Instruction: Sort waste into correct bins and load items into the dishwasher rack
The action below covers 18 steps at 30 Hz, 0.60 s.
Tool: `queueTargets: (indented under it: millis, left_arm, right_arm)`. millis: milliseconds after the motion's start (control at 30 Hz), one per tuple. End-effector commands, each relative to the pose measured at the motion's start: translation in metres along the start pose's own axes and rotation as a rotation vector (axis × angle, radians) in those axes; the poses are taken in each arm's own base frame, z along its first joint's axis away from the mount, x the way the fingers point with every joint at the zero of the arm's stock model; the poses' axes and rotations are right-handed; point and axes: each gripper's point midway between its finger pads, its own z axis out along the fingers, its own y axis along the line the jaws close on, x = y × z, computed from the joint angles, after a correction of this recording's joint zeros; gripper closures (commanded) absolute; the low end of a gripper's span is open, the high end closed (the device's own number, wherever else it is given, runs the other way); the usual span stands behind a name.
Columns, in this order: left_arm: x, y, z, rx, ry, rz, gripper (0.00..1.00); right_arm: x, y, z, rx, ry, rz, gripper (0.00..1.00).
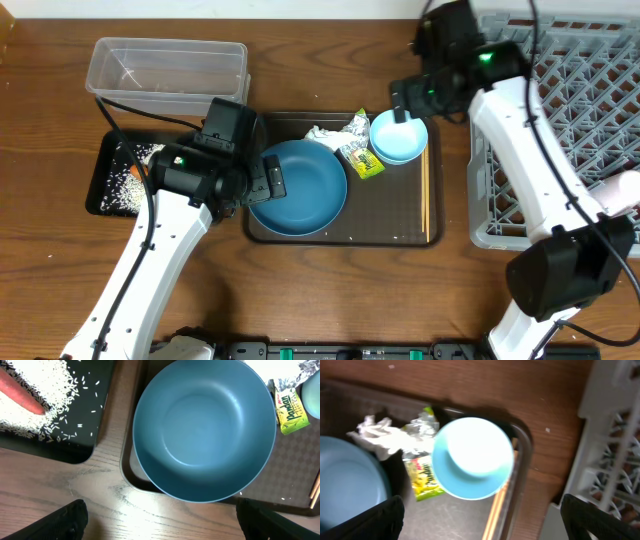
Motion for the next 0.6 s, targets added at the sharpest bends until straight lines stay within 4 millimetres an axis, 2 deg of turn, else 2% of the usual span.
queueTargets:
  millis: [0, 267, 367, 567]
  left_arm:
    - [0.000, 0.003, 0.001, -0.020, -0.003, -0.012, 0.02]
    - [0.000, 0.003, 0.001, -0.020, -0.003, -0.012, 0.02]
    - [0.000, 0.003, 0.001, -0.020, -0.003, -0.012, 0.02]
    - [0.000, 0.003, 0.001, -0.020, -0.003, -0.012, 0.02]
  right_arm:
    - [-0.002, 0.013, -0.012, 0.022, -0.033, -0.052, 0.01]
    - [0.001, 0.031, -0.003, 0.009, -0.024, -0.087, 0.01]
    - [0.005, 0.037, 0.010, 0.007, 0.008, -0.100, 0.09]
    - [0.020, 0.051, 0.044, -0.001, 0.093, -0.131, 0.13]
